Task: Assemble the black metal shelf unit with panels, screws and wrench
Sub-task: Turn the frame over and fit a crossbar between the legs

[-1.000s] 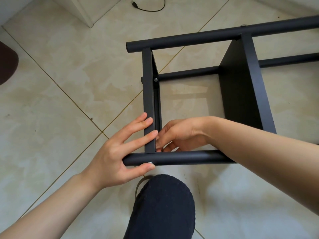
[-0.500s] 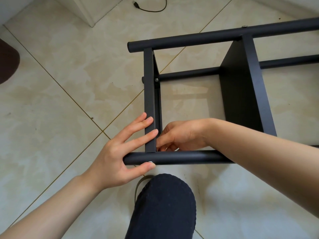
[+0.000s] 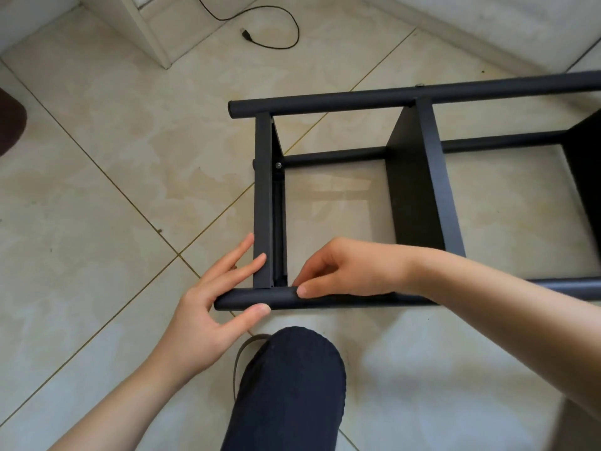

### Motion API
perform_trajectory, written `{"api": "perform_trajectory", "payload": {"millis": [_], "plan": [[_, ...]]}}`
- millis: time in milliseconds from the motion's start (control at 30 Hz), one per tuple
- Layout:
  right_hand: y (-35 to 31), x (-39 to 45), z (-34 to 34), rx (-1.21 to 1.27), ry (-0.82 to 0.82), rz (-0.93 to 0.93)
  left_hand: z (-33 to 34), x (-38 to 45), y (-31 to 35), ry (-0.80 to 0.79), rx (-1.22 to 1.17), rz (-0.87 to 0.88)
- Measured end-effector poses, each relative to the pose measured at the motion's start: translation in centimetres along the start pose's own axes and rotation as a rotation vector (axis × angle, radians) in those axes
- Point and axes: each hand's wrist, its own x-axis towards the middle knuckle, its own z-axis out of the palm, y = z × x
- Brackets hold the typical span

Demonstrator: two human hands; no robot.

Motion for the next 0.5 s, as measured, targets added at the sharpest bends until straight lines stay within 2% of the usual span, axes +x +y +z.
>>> {"api": "perform_trajectory", "payload": {"millis": [100, 367, 500], "plan": [[-0.7, -0.7, 0.9, -0.120, 0.086, -0.017, 0.8, -0.5, 0.3, 0.047, -0.147, -0.119], [-0.7, -2.7, 3.1, -0.297, 0.269, 0.089, 1.3, -0.8, 1.0, 0.104, -0.314, -0.247], [-0.4, -3.5, 4.0, -0.398, 0.341, 0.086, 2.2, -1.2, 1.4, 0.224, -0.457, -0.339]]}}
